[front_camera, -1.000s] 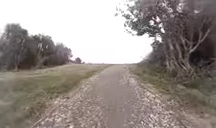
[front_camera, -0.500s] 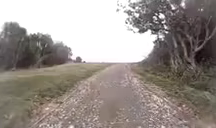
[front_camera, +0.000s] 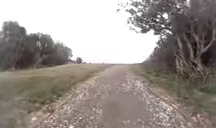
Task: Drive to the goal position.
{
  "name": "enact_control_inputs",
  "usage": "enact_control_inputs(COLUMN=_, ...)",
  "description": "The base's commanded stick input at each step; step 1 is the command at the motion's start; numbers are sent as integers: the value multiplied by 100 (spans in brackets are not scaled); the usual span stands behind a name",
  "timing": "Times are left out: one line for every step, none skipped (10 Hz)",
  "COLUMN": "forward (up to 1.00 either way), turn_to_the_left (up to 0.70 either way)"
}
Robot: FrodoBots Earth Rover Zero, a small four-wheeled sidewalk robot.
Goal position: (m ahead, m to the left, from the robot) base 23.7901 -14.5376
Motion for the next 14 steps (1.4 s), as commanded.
enact_control_inputs(forward=60, turn_to_the_left=-15)
enact_control_inputs(forward=60, turn_to_the_left=-15)
enact_control_inputs(forward=60, turn_to_the_left=-15)
enact_control_inputs(forward=60, turn_to_the_left=-15)
enact_control_inputs(forward=60, turn_to_the_left=-15)
enact_control_inputs(forward=60, turn_to_the_left=-15)
enact_control_inputs(forward=60, turn_to_the_left=-15)
enact_control_inputs(forward=60, turn_to_the_left=-15)
enact_control_inputs(forward=60, turn_to_the_left=-15)
enact_control_inputs(forward=60, turn_to_the_left=-14)
enact_control_inputs(forward=60, turn_to_the_left=-12)
enact_control_inputs(forward=60, turn_to_the_left=-7)
enact_control_inputs(forward=60, turn_to_the_left=0)
enact_control_inputs(forward=60, turn_to_the_left=0)
